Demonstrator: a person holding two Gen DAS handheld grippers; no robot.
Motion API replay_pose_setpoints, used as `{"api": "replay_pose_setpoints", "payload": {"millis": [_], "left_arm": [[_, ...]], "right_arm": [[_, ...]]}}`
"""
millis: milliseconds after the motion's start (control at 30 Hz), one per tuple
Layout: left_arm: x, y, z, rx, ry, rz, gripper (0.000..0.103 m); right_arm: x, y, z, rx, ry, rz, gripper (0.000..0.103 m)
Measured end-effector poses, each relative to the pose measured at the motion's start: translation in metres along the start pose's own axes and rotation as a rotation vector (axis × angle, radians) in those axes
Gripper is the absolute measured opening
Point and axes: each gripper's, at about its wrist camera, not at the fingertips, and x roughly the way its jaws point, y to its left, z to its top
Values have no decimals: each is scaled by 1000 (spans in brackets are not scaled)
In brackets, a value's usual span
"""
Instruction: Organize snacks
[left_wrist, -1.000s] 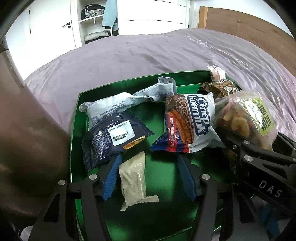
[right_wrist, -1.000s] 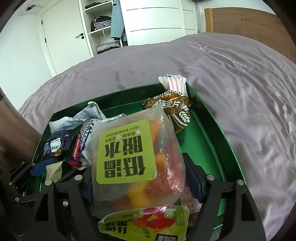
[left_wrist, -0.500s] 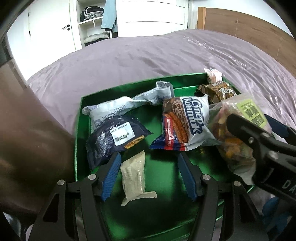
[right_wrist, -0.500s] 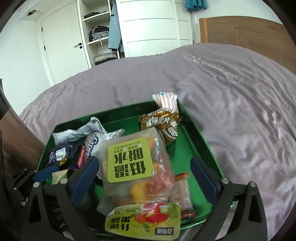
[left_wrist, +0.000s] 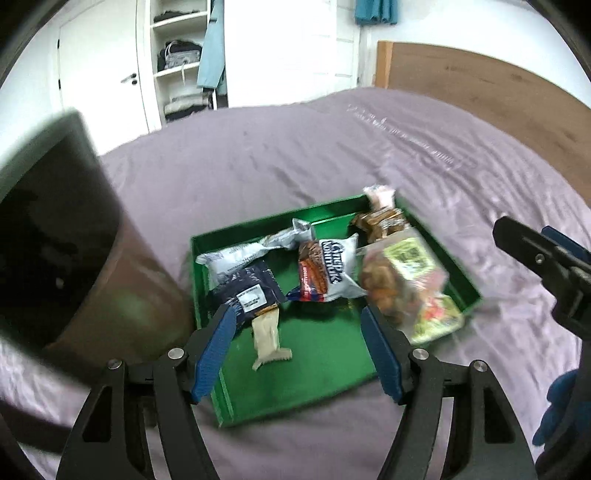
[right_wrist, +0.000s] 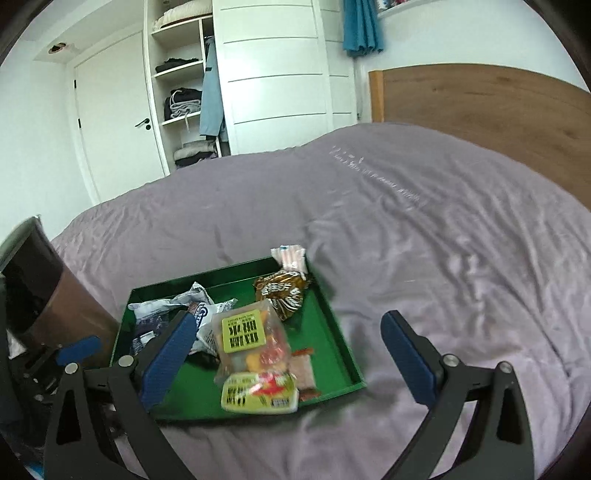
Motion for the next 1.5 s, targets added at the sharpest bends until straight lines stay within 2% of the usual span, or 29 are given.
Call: {"api": "replay_pose_setpoints", "payload": {"millis": [67, 333, 567, 700, 833, 933, 1000, 1033, 1133, 1233, 1500], "left_arm": [[-23, 2, -5, 4, -15, -11, 74], [-101, 27, -50, 17, -17, -9, 74], [-154, 62, -95, 9, -3, -13, 74], [-174, 83, -120, -6, 5, 4, 74], [-196, 106, -141, -9, -6, 67, 74], [-214, 124, -151, -26, -27, 81, 74], [-221, 134, -156, -32, -29, 82, 79], [-225, 140, -160, -45, -31, 85, 85], [-233, 155, -172, -75, -28, 90, 88], [-239, 165, -186, -96, -26, 100, 100], [-239, 175, -207, -104, -14, 100, 101]], "right_arm": [[-17, 2, -3, -12, 3, -4, 103], [-89, 22, -38, -27, 17, 14, 103], [-138, 51, -81, -26, 68, 24, 103], [-160, 69, -100, -38, 77, 32, 103], [-183, 90, -114, -66, 72, 38, 103], [-199, 102, -121, -83, 57, 39, 103], [-207, 110, -124, -89, 53, 42, 103], [-210, 114, -125, -93, 49, 44, 103], [-221, 126, -130, -122, 40, 52, 103], [-228, 137, -138, -157, 42, 58, 103], [-235, 146, -160, -189, 58, 51, 103]]}}
